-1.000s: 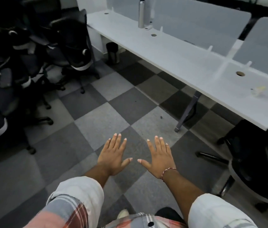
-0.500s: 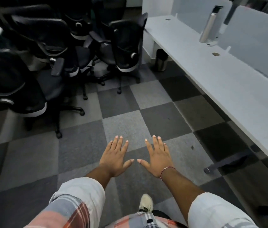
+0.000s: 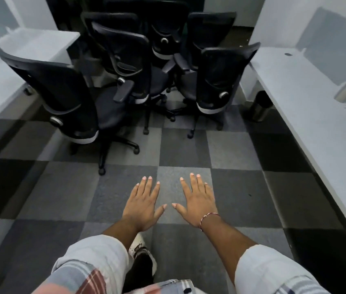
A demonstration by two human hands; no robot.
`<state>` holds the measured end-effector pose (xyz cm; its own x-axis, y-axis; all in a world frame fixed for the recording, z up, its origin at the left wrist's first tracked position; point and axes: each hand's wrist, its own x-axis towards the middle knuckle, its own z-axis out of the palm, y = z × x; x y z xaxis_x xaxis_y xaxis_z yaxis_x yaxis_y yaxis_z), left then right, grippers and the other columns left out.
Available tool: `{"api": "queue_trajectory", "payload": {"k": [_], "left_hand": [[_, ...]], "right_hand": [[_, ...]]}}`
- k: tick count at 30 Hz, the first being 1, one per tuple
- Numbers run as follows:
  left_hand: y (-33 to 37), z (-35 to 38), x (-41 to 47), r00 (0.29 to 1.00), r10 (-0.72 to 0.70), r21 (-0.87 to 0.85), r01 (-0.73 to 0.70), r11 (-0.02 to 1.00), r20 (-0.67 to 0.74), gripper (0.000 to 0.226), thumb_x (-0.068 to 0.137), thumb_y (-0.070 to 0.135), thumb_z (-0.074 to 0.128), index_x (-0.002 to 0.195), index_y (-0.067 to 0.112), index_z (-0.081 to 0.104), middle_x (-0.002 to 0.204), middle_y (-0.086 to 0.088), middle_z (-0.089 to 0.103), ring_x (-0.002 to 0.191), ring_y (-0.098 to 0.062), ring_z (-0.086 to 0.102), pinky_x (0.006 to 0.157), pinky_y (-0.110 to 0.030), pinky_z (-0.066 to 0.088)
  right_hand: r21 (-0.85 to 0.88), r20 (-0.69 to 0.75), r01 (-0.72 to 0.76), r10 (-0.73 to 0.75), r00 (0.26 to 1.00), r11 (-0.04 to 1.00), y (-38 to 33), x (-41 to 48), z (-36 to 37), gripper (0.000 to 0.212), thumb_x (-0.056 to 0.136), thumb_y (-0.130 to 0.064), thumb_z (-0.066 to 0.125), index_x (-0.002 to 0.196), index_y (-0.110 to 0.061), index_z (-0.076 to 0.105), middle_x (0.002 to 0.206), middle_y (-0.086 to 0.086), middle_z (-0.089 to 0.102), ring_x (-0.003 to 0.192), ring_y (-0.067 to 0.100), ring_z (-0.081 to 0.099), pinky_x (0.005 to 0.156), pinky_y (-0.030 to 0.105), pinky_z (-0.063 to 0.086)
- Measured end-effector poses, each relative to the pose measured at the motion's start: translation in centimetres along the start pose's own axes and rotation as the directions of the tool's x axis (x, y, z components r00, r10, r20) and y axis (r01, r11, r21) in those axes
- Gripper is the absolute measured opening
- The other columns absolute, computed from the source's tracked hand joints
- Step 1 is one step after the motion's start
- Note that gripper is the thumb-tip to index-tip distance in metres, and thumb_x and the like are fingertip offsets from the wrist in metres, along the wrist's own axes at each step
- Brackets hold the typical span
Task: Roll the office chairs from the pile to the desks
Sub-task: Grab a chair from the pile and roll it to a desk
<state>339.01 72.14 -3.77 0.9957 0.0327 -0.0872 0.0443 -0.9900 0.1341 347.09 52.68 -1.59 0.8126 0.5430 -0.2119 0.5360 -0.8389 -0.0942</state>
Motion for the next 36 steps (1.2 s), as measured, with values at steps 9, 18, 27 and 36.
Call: {"api": "queue_trajectory", "payload": {"k": [9, 18, 27, 36], "left_hand": [[-11.7, -3.8, 10.0, 0.997, -0.073, 0.031, 0.074, 0.997, -0.03, 0.086, 0.094, 0.069, 0.012, 0.16, 0.014, 0.014, 0.166, -0.018, 0.008, 0.155, -0.032, 0.0, 0.123, -0.046, 0.004], [-23.6, -8.2, 17.4, 0.975, -0.187, 0.034, 0.192, 0.981, -0.122, 0.085, 0.095, 0.068, 0.021, 0.158, 0.011, 0.026, 0.163, -0.021, 0.022, 0.153, -0.036, 0.014, 0.122, -0.048, 0.017], [-32.2, -10.8, 24.5, 0.919, -0.309, 0.001, 0.318, 0.948, -0.244, 0.08, 0.095, 0.064, 0.03, 0.154, 0.01, 0.036, 0.159, -0.021, 0.032, 0.15, -0.036, 0.024, 0.12, -0.049, 0.026], [-39.6, -13.9, 31.0, 0.826, -0.434, 0.016, 0.471, 0.882, -0.36, 0.079, 0.084, 0.044, 0.067, 0.15, 0.012, 0.04, 0.155, -0.019, 0.038, 0.147, -0.034, 0.03, 0.118, -0.049, 0.03]], "right_hand": [[-0.045, -0.022, 0.124, -0.125, 0.992, 0.991, -4.9, 15.8, -4.4, 0.084, 0.095, -0.068, 0.031, 0.157, -0.026, -0.008, 0.164, 0.012, -0.015, 0.15, 0.03, -0.018, 0.123, 0.049, -0.002], [-0.066, -0.088, 0.219, -0.224, 0.971, 0.974, -11.7, 29.7, -9.5, 0.082, 0.097, -0.063, 0.033, 0.157, -0.024, -0.006, 0.164, 0.014, -0.011, 0.151, 0.033, -0.013, 0.123, 0.049, 0.001], [-0.063, -0.086, 0.377, -0.381, 0.921, 0.924, -17.9, 43.4, -11.9, 0.083, 0.097, -0.056, 0.045, 0.158, -0.024, -0.001, 0.165, 0.013, -0.006, 0.151, 0.032, -0.01, 0.123, 0.048, 0.005], [-0.069, -0.096, 0.576, -0.58, 0.809, 0.815, -22.9, 55.2, -15.7, 0.085, 0.095, -0.047, 0.053, 0.158, -0.023, 0.001, 0.165, 0.013, 0.0, 0.152, 0.032, -0.004, 0.123, 0.047, 0.007]]}}
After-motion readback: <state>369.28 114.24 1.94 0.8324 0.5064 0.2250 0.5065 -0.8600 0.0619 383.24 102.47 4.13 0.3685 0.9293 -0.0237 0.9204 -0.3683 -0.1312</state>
